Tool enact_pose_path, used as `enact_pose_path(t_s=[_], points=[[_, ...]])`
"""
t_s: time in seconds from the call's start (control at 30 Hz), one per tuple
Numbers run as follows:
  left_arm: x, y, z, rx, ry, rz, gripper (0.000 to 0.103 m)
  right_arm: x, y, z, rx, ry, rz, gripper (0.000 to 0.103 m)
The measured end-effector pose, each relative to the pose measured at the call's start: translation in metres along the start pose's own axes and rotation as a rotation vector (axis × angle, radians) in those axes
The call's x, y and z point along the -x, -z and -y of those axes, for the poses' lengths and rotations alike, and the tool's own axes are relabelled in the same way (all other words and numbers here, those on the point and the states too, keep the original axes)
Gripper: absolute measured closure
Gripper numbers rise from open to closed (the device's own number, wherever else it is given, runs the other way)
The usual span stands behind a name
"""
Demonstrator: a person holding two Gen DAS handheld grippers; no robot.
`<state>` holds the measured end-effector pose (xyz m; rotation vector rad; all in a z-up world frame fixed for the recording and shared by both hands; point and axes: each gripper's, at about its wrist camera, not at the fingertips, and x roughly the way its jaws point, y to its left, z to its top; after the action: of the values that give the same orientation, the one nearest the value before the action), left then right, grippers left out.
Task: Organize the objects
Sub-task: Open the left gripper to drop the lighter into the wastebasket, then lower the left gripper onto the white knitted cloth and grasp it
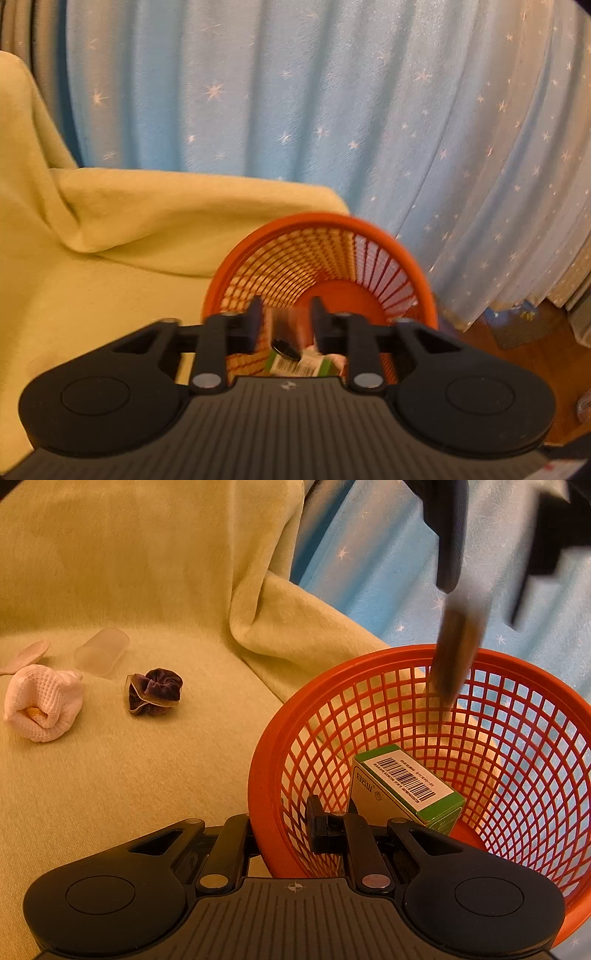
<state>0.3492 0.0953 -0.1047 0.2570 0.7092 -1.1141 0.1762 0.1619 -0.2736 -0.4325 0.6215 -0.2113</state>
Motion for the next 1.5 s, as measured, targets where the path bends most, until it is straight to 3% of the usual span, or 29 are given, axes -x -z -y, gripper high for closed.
enact_pose_path(t_s=[0.23, 0.47, 0.63, 0.8, 1.0, 1.27, 1.5], points=[[0.014, 0.009, -0.021, 0.050, -0.064, 0.029, 0.074, 0.000, 0.001, 0.001, -0.004, -0.001, 0.002, 0.094], [0.057, 0.055, -0.090, 0.221, -0.280, 0.042, 0.070, 0.001, 0.002, 0.002, -0.009, -0.002, 0.003, 0.094], [0.092, 0.095, -0.136, 0.340, -0.455, 0.025, 0.060, 0.001, 0.002, 0.002, -0.008, -0.002, 0.003, 0.094], [0.111, 0.135, -0.166, 0.441, -0.547, 0.000, 0.055, 0.001, 0.002, 0.001, -0.003, -0.002, 0.002, 0.094], [0.084, 0.166, -0.168, 0.460, -0.521, -0.072, 0.055, 0.001, 0.003, 0.000, 0.004, 0.000, -0.001, 0.094], [0.031, 0.177, -0.160, 0.442, -0.461, -0.148, 0.056, 0.002, 0.004, 0.000, 0.009, 0.001, -0.003, 0.094], [0.007, 0.180, -0.162, 0.400, -0.504, -0.203, 0.069, 0.002, 0.004, 0.000, 0.008, 0.000, -0.002, 0.094]])
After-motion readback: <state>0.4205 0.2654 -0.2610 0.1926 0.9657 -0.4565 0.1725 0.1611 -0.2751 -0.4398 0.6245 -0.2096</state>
